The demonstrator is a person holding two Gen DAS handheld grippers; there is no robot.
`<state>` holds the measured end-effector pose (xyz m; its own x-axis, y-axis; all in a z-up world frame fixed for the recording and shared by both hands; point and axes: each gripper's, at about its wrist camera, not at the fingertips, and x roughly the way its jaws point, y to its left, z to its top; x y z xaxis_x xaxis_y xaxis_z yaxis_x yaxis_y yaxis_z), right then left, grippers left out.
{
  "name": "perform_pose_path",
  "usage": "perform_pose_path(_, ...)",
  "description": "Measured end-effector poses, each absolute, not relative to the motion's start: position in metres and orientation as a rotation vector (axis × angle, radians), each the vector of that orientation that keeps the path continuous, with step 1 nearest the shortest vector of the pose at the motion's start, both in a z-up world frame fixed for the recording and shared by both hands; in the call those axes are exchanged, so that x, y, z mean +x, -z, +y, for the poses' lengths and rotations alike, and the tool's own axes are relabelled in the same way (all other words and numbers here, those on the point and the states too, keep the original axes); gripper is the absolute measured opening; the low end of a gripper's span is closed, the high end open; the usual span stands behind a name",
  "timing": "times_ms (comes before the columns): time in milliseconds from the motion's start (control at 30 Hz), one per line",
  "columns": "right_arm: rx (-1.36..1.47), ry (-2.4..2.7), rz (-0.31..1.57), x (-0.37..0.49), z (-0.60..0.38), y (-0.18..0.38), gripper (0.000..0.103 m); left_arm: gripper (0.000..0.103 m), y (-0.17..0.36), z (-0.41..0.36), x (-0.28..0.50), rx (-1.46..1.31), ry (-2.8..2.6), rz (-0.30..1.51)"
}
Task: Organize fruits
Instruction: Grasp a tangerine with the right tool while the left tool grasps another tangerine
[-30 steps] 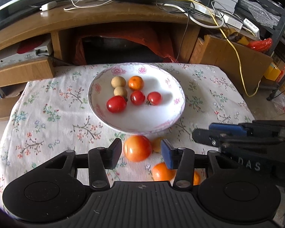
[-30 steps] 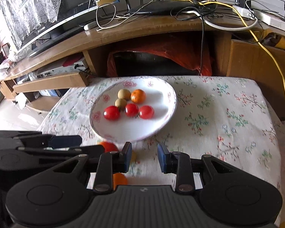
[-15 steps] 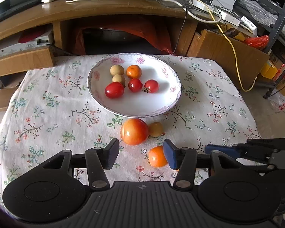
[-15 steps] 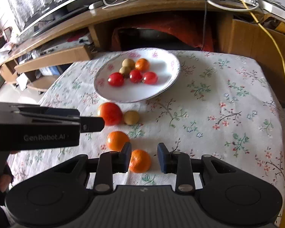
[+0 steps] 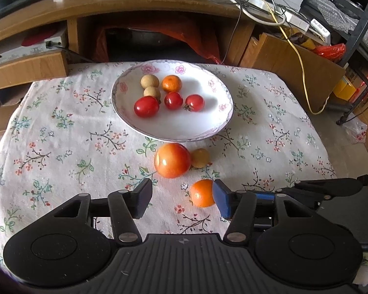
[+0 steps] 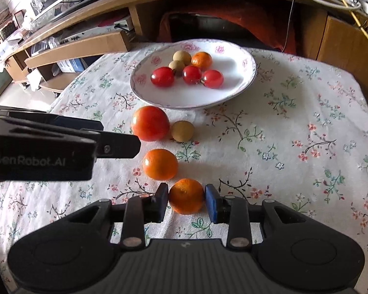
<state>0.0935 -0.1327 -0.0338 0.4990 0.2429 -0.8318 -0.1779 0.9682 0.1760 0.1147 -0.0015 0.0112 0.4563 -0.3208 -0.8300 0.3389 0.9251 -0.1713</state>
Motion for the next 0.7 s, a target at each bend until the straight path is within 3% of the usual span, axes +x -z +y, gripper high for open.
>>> perform_pose_path(333, 0.071, -0.248, 1.023, 0.089, -0.142, 0.033, 0.025, 0.062, 0.003, -0.016, 0.114, 0.003, 0.445, 1.069)
perform_pose_path(533, 0.12, -0.205, 1.018, 0.08, -0.169, 0.031, 0.025, 0.056, 0.013, -0.028, 0.124, -0.025, 0.427, 1.083)
perform_pose_path(700, 0.146, -0.187, 1.024, 0.081, -0.18, 0.033, 0.025, 0.042, 0.029, -0.04, 0.124, 0.038, 0.386, 1.088)
